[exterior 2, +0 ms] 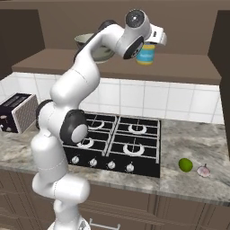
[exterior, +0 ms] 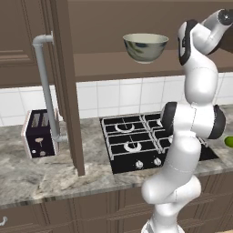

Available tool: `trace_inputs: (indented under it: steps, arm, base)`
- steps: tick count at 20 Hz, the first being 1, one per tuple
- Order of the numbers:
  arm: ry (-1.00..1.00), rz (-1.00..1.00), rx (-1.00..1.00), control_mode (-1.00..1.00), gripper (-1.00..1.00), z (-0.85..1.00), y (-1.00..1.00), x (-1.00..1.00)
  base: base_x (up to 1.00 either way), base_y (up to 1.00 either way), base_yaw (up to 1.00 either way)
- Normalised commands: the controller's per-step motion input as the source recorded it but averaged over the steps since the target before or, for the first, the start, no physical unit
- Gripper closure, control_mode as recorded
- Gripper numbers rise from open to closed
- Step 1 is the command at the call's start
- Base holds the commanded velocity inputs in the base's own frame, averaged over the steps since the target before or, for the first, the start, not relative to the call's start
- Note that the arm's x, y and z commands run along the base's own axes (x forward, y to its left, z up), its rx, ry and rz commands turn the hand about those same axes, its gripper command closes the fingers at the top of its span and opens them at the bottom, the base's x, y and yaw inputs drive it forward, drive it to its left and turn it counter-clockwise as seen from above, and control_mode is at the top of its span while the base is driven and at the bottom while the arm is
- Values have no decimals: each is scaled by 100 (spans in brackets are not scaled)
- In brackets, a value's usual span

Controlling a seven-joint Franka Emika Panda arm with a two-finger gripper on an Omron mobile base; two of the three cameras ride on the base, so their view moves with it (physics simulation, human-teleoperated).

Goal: Open the cabinet. Place the bowl and condiment on the counter. Then place the lime and garlic on the cutting board.

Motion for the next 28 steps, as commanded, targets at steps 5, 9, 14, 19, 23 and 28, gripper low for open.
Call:
trace_inputs:
  steps: [5, 9, 14, 19, 23, 28]
  arm:
    - [0, -2, 0, -100, 100, -4, -15, -3]
    - [-11, 0, 1, -100, 100, 0, -7, -65]
    - [-30, 5, 6, -100, 100, 0, -9, -100]
    - [-20, 9, 0, -100, 100, 0, 0, -100]
    - [-5, 9, 0, -100, 100, 4, 8, -100]
    - [0, 4, 0, -100, 100, 61, 6, -100]
  base:
    - [0, 0, 0]
    - [0, 0, 0]
    - [0, 0, 0]
    - [0, 0, 0]
    - [0, 0, 0]
    - [0, 0, 0]
